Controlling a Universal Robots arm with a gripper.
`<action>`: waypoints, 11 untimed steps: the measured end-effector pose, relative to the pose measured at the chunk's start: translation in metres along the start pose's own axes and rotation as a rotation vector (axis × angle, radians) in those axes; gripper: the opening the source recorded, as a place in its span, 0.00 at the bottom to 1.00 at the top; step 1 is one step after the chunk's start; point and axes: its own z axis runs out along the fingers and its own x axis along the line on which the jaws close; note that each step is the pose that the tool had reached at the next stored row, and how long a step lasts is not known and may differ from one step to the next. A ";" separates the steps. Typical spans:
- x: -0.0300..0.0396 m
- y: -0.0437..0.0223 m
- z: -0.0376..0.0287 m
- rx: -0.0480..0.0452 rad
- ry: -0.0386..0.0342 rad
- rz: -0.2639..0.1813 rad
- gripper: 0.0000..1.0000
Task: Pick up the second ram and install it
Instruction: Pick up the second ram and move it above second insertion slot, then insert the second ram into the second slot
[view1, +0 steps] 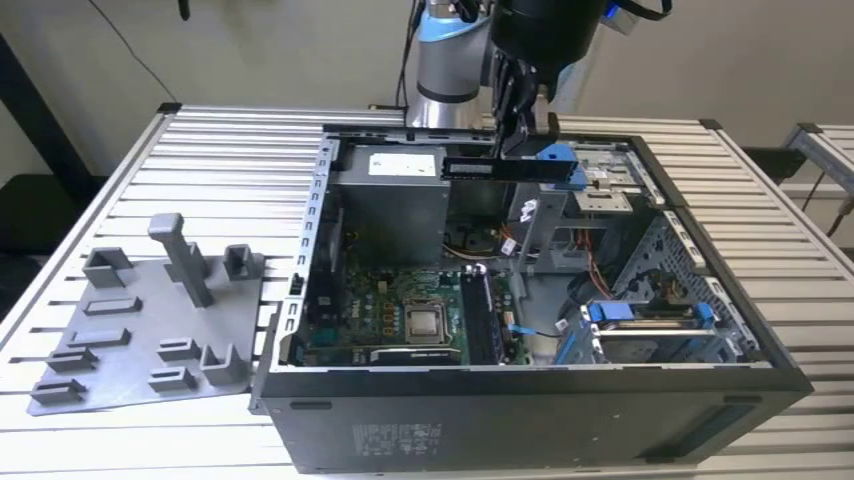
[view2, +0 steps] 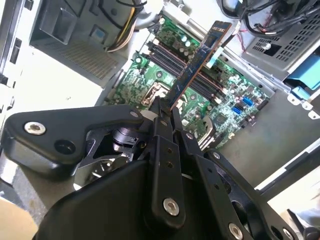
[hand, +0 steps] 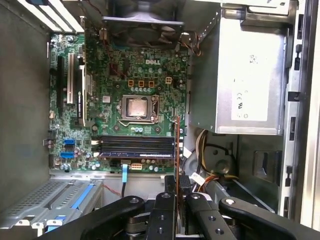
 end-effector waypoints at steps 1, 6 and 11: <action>0.0000 0.0000 0.0000 0.0000 0.0000 0.000 0.14; 0.0000 -0.0005 0.0002 0.0000 -0.0001 0.000 0.14; 0.0000 -0.0006 0.0002 0.0000 0.0000 0.000 0.14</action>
